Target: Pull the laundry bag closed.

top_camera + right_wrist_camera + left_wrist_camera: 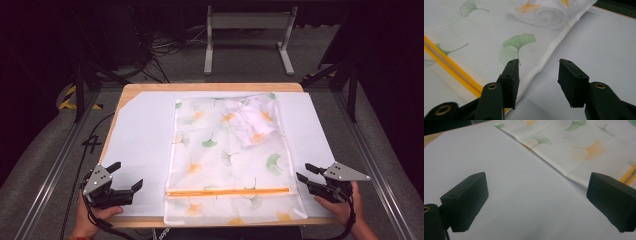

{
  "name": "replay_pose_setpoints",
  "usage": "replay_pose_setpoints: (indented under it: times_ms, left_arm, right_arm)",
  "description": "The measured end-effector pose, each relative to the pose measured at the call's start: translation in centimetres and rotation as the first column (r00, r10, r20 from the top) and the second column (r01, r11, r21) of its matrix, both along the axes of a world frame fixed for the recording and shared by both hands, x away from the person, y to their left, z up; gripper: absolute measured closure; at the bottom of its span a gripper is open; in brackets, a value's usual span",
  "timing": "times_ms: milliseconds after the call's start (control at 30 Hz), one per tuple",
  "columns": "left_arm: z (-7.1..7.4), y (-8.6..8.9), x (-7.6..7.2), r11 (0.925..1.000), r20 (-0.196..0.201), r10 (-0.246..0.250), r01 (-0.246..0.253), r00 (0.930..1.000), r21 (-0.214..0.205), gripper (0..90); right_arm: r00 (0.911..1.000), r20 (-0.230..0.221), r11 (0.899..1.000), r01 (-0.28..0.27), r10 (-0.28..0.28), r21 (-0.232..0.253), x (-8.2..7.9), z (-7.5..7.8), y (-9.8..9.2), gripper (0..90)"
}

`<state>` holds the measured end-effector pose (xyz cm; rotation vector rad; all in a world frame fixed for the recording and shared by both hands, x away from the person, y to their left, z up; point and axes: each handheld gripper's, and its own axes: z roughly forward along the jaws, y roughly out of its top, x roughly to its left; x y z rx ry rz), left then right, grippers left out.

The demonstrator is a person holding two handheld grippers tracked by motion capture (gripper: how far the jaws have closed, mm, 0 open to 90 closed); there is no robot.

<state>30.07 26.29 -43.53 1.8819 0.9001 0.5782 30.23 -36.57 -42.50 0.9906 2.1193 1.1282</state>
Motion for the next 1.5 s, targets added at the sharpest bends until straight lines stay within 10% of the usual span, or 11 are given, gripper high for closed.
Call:
replay_pose_setpoints:
  times_ms: [300,500,767,1033,1233,1500]
  left_arm:
    - [0.0,-1.3,-1.2,0.9937,-0.013,-0.076,0.076,0.9971,0.081,21.3]
    - [-0.7,-1.8,-2.2,0.9897,-0.036,-0.129,0.131,0.9910,0.059,32.3]
    - [-1.1,-2.9,-3.2,0.9668,-0.074,-0.240,0.245,0.9680,0.073,69.7]
    - [-1.3,-5.8,-4.2,0.9246,-0.116,-0.336,0.351,0.9345,0.147,84.7]
    - [-1.8,-7.6,-4.4,0.8975,-0.146,-0.381,0.403,0.9132,0.180,86.2]
    - [-2.5,-8.2,-4.2,0.8889,-0.161,-0.388,0.415,0.9075,0.195,87.2]
  right_arm:
    - [0.9995,-0.012,1.000,-0.030,0.030,0.010,0.8,0.4,0.9,40.7]
    - [0.9967,-0.015,0.997,-0.080,0.080,0.001,1.4,1.2,2.7,39.6]
    - [0.9876,-0.031,0.986,-0.156,0.154,-0.063,1.8,2.5,6.8,50.7]
    - [0.9582,-0.025,0.955,-0.286,0.285,-0.082,2.1,3.1,12.6,52.9]
    - [0.9189,-0.040,0.915,-0.394,0.392,-0.083,2.3,3.1,16.7,60.9]
    - [0.8632,-0.072,0.859,-0.505,0.500,-0.089,2.7,3.0,21.1,68.8]
